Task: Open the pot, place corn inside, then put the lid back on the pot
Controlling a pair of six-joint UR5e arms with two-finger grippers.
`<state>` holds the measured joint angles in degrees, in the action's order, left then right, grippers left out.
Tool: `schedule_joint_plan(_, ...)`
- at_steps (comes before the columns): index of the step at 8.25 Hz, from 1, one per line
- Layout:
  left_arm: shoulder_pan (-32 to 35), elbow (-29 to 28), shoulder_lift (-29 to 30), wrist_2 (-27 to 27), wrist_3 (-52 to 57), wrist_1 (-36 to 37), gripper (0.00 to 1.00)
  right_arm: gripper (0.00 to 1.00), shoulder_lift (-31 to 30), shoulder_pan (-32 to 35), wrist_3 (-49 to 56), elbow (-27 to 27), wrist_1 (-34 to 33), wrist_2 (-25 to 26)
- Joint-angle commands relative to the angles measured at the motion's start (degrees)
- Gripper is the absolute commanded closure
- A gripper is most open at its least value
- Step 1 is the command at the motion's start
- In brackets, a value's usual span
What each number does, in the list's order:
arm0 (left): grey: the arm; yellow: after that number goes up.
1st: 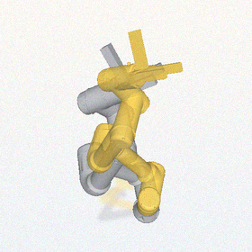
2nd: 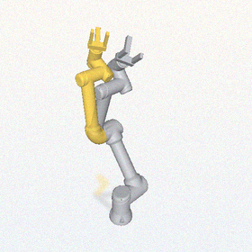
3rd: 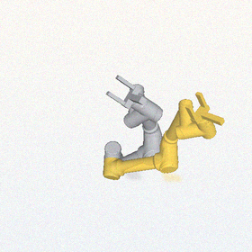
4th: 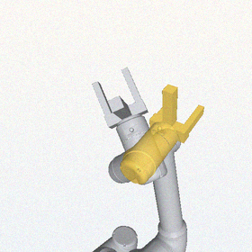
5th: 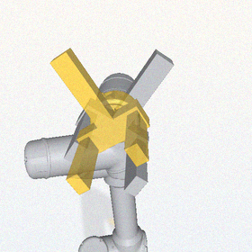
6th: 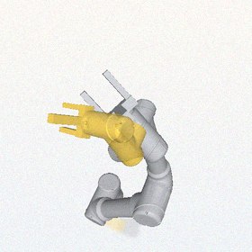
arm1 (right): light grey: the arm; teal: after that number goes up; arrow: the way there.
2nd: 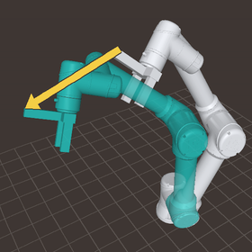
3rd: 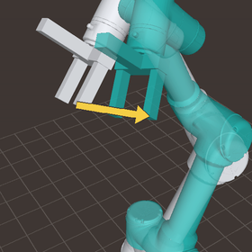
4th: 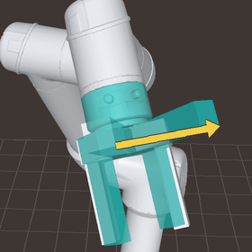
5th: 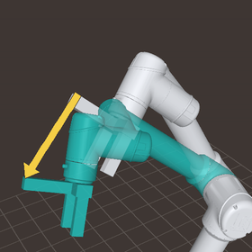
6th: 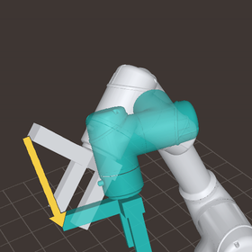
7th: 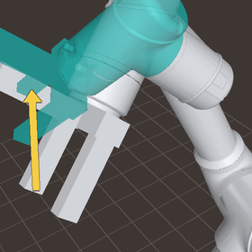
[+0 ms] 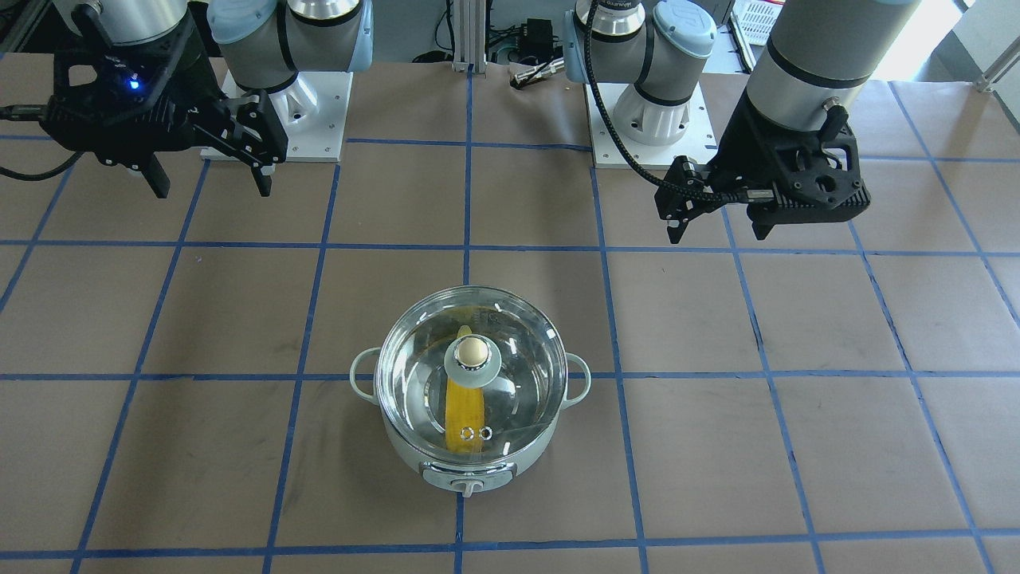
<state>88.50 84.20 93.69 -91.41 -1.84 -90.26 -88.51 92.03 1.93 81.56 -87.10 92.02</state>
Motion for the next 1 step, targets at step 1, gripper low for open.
schedule_joint_plan(1, 0.0, 0.08, 0.0, 0.0, 0.0, 0.69, 0.0, 0.0, 0.0, 0.0, 0.0, 0.0, 0.08, 0.0)
